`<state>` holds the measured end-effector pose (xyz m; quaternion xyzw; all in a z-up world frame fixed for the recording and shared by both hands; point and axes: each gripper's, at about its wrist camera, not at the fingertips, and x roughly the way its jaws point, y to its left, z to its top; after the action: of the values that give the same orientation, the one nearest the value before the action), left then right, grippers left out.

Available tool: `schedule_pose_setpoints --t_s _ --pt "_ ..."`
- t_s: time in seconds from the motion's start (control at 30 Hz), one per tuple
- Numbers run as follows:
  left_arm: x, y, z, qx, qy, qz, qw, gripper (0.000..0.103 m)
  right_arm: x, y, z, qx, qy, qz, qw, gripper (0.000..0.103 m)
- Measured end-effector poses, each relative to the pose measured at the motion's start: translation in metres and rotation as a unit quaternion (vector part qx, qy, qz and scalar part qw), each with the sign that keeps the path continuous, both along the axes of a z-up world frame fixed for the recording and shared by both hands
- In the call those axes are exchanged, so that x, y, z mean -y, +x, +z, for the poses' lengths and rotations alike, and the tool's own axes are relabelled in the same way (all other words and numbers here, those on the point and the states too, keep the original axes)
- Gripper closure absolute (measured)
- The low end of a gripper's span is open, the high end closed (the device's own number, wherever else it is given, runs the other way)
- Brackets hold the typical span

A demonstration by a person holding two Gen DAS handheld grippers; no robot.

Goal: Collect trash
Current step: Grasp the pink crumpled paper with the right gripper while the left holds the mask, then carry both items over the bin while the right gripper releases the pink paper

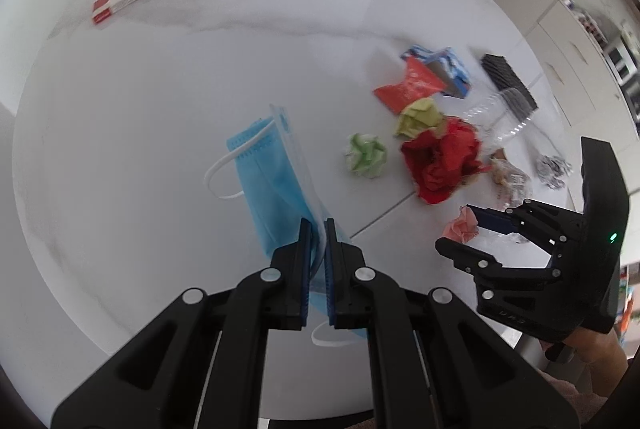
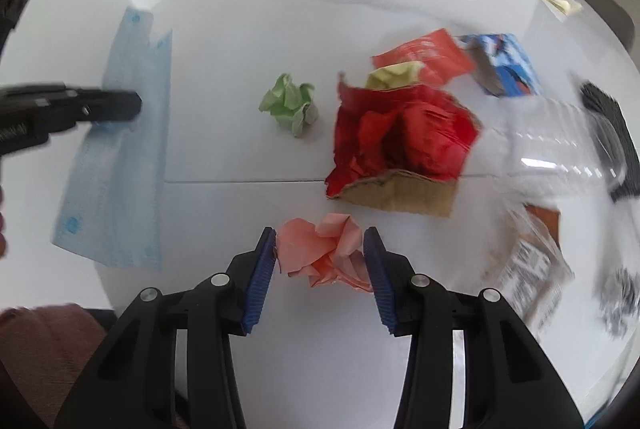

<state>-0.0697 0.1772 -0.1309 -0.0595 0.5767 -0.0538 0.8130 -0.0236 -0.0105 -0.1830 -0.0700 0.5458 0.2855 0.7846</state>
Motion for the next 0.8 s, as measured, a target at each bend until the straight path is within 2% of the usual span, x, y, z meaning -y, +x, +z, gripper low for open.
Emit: schedule_pose_setpoints --t_s 0.1,0.13,0.23,0.4,0.53,0.6,0.67,0.73,0.8 --pt "0.030 0.002 0.018 0.013 -0.003 -0.050 0.9987 0.097 0.037 -0.010 0.023 -0.014 0.048 -0.062 0.997 0.058" --pt "0.042 0.002 0.025 0.019 -0.006 -0.068 0.9975 0.097 0.055 -0.015 0.033 -0.014 0.064 -0.089 0.994 0.060" --pt "0.088 0.006 0.046 0.040 -0.016 -0.128 0.9909 0.097 0.124 -0.033 0.057 -0.003 0.097 -0.181 0.979 0.061" --pt "0.180 0.013 0.067 0.068 -0.033 -0.220 0.9727 0.097 0.242 -0.072 0.069 0.026 0.058 -0.309 0.949 0.061" --pt "0.266 0.012 0.071 0.082 -0.039 -0.277 0.9565 0.097 0.320 -0.090 0.042 0.019 0.019 -0.352 0.936 0.061" --pt "0.312 0.009 0.069 0.083 -0.039 -0.297 0.9504 0.097 0.348 -0.093 0.021 0.006 0.001 -0.351 0.936 0.059" --pt "0.348 0.006 0.062 0.070 -0.042 -0.303 0.9494 0.097 0.368 -0.095 -0.003 -0.014 -0.016 -0.343 0.939 0.057" --pt "0.384 0.002 0.054 0.052 -0.047 -0.304 0.9503 0.097 0.391 -0.096 -0.026 -0.042 -0.013 -0.331 0.943 0.039" --pt "0.417 -0.003 0.045 0.036 -0.049 -0.302 0.9513 0.097 0.407 -0.096 -0.041 -0.057 -0.018 -0.322 0.945 0.027"
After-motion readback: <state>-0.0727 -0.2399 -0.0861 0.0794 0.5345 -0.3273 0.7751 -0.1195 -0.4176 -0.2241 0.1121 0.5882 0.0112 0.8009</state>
